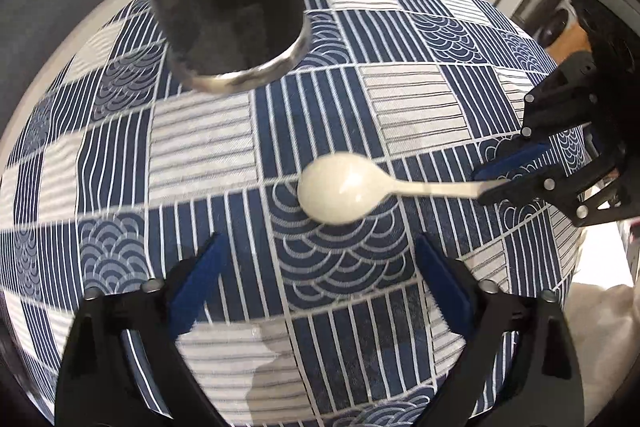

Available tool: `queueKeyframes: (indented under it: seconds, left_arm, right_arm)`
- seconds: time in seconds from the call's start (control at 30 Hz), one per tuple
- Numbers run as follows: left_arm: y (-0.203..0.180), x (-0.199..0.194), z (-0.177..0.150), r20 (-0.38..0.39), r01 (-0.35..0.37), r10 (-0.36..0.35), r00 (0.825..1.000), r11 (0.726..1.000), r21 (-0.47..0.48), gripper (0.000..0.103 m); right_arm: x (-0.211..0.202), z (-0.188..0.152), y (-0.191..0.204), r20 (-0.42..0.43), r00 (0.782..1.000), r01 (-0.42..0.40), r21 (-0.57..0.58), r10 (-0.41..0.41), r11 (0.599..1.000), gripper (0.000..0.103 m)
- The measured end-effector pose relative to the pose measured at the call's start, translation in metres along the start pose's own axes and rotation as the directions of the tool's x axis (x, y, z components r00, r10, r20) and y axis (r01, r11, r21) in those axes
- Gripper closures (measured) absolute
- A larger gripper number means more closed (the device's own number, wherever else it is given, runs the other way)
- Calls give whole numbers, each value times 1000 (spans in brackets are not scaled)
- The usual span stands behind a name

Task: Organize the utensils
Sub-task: 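Close the right tool on the handle of the plain white spoon, then close the left tool on the spoon's bowl while the right tool holds its handle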

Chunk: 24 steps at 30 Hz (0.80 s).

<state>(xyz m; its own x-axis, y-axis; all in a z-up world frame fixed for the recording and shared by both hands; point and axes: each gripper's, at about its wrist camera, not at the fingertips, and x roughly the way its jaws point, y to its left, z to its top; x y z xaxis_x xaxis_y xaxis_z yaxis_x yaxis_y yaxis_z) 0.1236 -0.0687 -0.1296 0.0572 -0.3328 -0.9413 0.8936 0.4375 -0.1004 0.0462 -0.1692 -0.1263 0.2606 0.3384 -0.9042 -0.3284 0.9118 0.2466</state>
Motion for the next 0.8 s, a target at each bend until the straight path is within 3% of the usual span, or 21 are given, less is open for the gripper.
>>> queueKeyframes:
  seconds: [0.13,0.23,0.3,0.37,0.53,0.67,0.73,0.8]
  left_arm:
    - [-1,3,7,22,-8,8,1000,999,40,34]
    - [-6,3,9,30,18,-21,999,996,83,52]
    - [-9,3,10,29,20,-24,999,994,111,72]
    - [-12,4,13,17,33,-36,999,991,132,101]
    - [-19,4,12,-1,53,-54,999,979,198,102]
    - [-14,5,12,10,42,-45,999,983,178,102]
    - [-11,4,11,6,63,-65,998,983,171,94]
    - [-12,3,9,19,48,-53,998,981,190,65]
  right_arm:
    - [-2,-4,-6,-9,998,-69,26,69,997,91]
    - [-3,-5,-9,-18,994,-105,36,106,994,91]
    - [-3,-5,-15,-25,993,-115,50,116,992,91]
    - [-3,-3,-19,-28,991,-126,59,127,990,91]
    - [-2,4,-26,-76,984,-161,44,164,986,91]
    - [-2,9,-30,-134,976,-172,-8,169,985,91]
    - [0,12,-33,-167,971,-180,-34,172,983,91]
    - [1,15,-37,-198,962,-202,-47,189,978,91]
